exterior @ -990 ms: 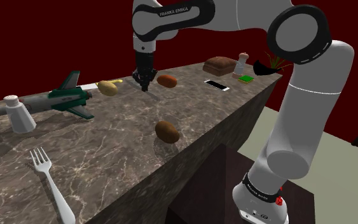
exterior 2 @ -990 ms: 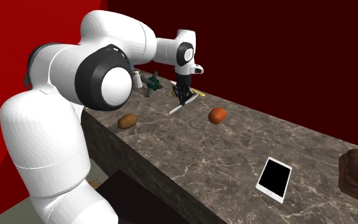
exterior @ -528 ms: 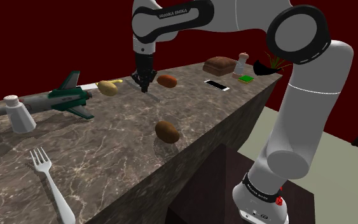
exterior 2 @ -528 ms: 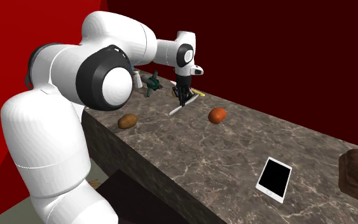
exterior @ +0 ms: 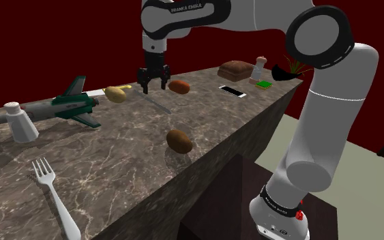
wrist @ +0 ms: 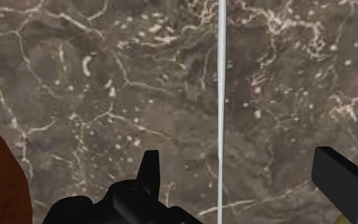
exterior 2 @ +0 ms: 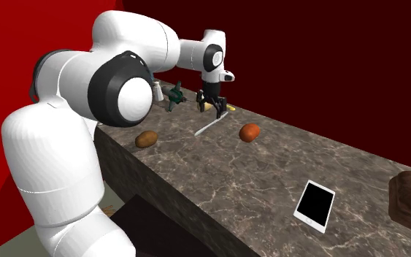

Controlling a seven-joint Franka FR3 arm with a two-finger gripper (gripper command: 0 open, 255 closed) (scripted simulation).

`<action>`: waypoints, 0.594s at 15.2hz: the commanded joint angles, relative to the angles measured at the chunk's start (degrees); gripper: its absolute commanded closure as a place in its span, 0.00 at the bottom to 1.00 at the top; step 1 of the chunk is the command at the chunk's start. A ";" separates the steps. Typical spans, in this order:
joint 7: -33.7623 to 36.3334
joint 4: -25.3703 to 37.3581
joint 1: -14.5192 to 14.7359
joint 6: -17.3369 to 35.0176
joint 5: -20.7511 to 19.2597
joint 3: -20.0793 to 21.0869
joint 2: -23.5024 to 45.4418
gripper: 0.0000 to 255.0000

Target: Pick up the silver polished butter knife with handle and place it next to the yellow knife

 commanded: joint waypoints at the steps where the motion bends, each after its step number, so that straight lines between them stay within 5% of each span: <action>1: 0.11 2.67 0.06 -3.04 0.02 0.05 -0.30 0.00; 9: 0.12 4.30 0.07 -4.58 0.01 0.05 -0.21 0.00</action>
